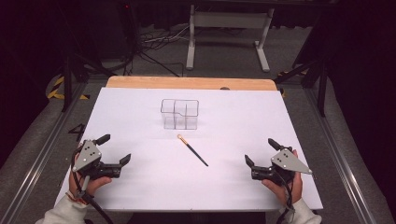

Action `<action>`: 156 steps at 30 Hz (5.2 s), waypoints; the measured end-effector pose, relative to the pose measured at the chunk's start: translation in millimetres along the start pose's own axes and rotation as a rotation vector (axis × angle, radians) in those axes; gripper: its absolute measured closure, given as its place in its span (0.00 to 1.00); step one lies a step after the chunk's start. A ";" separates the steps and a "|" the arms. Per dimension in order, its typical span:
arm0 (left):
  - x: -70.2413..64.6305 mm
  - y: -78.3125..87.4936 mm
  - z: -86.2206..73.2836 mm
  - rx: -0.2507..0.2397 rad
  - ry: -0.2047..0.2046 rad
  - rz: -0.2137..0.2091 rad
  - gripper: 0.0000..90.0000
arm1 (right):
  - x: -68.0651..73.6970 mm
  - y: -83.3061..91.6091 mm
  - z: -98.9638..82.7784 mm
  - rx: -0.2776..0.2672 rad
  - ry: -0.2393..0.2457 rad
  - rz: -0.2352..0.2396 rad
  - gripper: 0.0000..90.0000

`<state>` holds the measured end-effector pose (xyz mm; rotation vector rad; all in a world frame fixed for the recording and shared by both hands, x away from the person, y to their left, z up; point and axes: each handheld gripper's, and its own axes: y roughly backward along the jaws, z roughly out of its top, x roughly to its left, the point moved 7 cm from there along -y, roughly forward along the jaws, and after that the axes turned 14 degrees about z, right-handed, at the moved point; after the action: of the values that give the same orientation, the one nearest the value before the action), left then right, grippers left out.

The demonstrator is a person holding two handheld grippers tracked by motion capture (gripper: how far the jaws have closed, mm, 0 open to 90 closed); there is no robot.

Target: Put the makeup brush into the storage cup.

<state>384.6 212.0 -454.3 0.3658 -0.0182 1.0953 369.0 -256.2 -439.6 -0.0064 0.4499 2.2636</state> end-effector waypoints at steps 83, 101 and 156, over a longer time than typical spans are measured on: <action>-4.2 8.4 -32.4 0.138 -0.008 -0.051 0.05 | 87.2 -217.7 33.3 1.022 -0.012 0.481 0.91; -4.4 8.3 -31.6 0.139 0.026 -0.047 0.08 | 72.5 -188.8 39.6 0.732 -0.101 0.493 0.93; -83.9 -58.5 63.1 -0.064 0.104 -0.298 0.02 | 64.7 -110.9 76.1 -0.094 -0.115 0.514 0.93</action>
<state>407.0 96.9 -427.7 0.2440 0.0908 0.8155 416.8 -117.2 -413.2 0.2130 0.3053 2.7694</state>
